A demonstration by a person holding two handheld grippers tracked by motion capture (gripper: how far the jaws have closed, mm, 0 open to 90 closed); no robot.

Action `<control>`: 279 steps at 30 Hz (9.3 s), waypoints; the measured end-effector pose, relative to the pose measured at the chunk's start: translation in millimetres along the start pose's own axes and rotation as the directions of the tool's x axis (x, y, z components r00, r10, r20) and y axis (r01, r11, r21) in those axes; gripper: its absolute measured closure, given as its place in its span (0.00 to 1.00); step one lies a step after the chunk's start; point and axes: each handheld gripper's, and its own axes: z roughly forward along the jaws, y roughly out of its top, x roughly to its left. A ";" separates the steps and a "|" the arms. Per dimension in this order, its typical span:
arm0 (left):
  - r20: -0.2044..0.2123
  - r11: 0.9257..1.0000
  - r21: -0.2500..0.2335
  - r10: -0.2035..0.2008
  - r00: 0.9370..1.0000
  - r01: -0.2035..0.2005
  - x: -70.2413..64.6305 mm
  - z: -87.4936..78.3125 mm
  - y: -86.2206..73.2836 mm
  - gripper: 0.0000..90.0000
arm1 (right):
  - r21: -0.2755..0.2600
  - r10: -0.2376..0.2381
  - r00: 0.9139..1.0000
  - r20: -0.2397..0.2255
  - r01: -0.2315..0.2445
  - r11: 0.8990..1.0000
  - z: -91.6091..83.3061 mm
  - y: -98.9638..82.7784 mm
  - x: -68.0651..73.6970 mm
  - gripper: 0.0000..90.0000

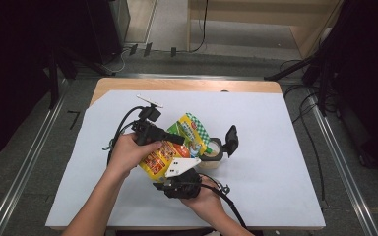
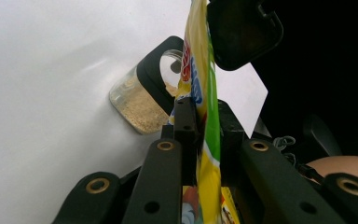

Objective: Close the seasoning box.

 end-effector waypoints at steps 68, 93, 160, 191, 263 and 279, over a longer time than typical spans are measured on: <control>0.018 0.967 -0.225 -0.119 0.993 0.120 51.0 -70.7 -4.0 1.00 | -0.052 0.142 0.987 0.076 -0.138 0.989 -20.7 -6.1 -20.8 0.64; -0.030 0.958 -0.274 -0.097 0.995 0.085 78.3 -48.8 -3.8 0.99 | -0.070 0.192 0.977 0.096 -0.186 0.980 -39.1 -12.6 -27.6 0.65; -0.173 0.957 -0.286 -0.005 0.985 -0.046 53.2 -107.5 -106.5 0.54 | -0.059 0.226 0.974 0.018 -0.225 0.973 -42.7 5.4 -38.6 0.73; -0.240 0.955 -0.294 -0.045 0.970 -0.028 61.9 -139.6 -123.0 0.49 | -0.018 0.304 0.950 0.073 -0.303 0.953 -105.9 24.0 -69.4 1.00; -0.302 0.960 -0.281 -0.098 0.948 0.009 81.8 -123.5 -118.1 0.44 | -0.037 0.423 0.881 0.214 -0.425 0.904 -154.7 -4.8 -124.0 1.00; -0.303 0.958 -0.286 -0.104 0.947 0.014 83.7 -125.9 -119.9 0.43 | 0.038 0.376 0.911 0.172 -0.387 0.921 -124.5 0.3 -108.6 1.00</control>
